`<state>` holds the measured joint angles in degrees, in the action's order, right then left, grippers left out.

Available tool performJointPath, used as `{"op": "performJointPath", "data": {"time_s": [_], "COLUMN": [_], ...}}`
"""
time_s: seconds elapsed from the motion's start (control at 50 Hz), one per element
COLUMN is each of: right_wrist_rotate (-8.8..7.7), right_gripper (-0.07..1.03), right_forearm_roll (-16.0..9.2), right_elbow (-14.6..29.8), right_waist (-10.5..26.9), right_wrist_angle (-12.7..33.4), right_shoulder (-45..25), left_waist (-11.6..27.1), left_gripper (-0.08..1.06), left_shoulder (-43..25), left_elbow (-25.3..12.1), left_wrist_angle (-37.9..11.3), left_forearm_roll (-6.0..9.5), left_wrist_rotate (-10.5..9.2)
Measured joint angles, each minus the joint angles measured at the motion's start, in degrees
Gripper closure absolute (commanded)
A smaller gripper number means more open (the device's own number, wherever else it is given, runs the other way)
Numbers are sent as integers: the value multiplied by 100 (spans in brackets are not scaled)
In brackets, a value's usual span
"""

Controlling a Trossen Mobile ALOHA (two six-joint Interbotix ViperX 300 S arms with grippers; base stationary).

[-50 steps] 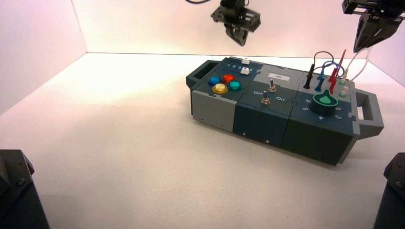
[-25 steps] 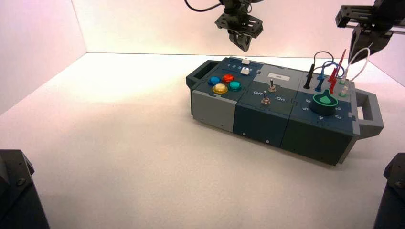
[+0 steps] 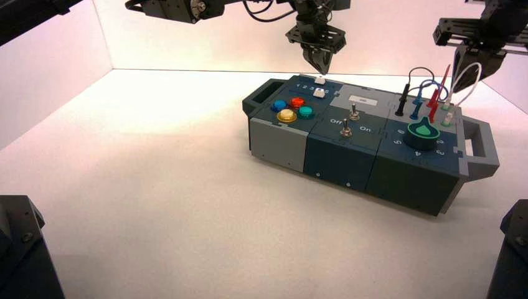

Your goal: Move the box closer.

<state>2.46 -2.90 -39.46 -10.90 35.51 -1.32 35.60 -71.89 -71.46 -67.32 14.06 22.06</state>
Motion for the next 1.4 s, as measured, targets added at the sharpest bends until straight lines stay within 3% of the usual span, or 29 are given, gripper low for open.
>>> {"op": "performJointPath", "data": {"time_s": [0.3, 0.46, 0.6, 0.84, 0.98, 1.4], "right_wrist_rotate": [-62, -70, -70, -70, -79, -149], "right_gripper": [98, 98, 98, 98, 98, 98], "right_forearm_roll": [0, -9, -9, -18, -18, -26], "right_elbow": [105, 141, 158, 185, 220, 290], "right_waist": [35, 35, 44, 123, 141, 431], "right_wrist_angle": [97, 132, 167, 255, 316, 554], "right_shoulder": [-141, -176, -229, -255, -255, -369], "left_waist": [193, 229, 211, 220, 246, 352], "left_gripper": [101, 101, 101, 101, 101, 101], "left_shoulder": [9, 149, 527, 1556, 2013, 2505], "left_elbow": [185, 571, 1187, 3208, 3964, 4843], "left_wrist_angle": [-35, -18, 141, 1178, 1608, 1811], "left_forearm_roll": [-9, -9, -9, -18, -62, -79], "left_wrist_rotate": [53, 97, 202, 536, 606, 615]}}
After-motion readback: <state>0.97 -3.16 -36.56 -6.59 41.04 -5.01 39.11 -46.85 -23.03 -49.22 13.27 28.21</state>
